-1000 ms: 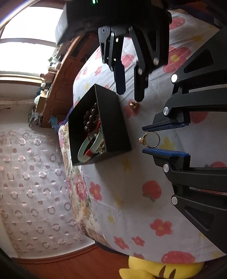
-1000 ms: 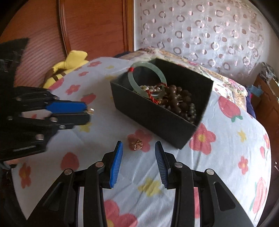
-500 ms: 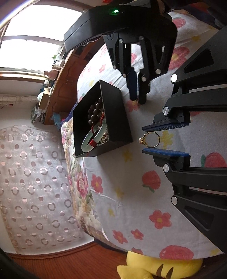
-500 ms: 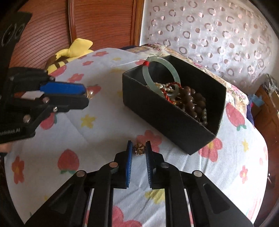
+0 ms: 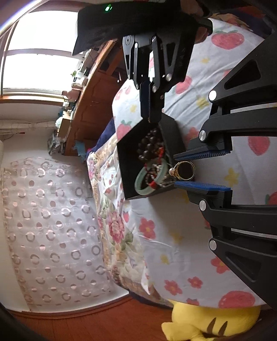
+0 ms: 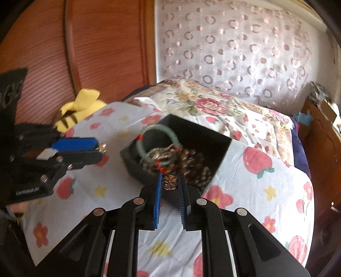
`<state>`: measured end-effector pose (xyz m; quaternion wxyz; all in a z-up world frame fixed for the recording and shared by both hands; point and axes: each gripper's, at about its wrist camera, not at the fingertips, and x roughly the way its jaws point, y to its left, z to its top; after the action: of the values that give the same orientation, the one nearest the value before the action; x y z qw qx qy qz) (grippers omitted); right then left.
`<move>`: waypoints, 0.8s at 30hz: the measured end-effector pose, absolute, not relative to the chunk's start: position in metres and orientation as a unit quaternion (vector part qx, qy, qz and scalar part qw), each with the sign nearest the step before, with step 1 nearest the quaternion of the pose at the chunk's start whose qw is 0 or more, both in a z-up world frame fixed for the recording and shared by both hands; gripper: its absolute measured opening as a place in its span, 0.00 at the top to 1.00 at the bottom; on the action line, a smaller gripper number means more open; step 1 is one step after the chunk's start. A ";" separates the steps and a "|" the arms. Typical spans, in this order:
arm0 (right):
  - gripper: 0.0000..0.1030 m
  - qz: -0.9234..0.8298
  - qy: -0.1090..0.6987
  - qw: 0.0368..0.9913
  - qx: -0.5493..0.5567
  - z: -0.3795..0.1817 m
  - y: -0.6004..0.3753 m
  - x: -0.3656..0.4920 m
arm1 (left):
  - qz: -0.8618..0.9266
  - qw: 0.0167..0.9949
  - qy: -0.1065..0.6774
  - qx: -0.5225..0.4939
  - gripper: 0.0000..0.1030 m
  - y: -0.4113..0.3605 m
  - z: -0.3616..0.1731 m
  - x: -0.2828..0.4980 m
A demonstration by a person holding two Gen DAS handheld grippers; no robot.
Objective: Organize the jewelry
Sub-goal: 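Drop the gold ring into the box with the left gripper while the right gripper drops its ring in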
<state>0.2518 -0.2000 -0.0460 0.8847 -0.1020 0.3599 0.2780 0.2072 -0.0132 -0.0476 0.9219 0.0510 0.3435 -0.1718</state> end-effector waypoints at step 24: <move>0.73 0.226 0.346 0.908 -0.061 -0.030 -0.248 0.252 | -0.152 0.927 0.341 0.031 0.49 -0.037 -0.046 0.257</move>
<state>0.2522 -0.2485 -0.0300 0.9085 -0.0609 0.3464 0.2257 0.2574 -0.0366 -0.0461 0.9273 0.0312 0.3407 -0.1520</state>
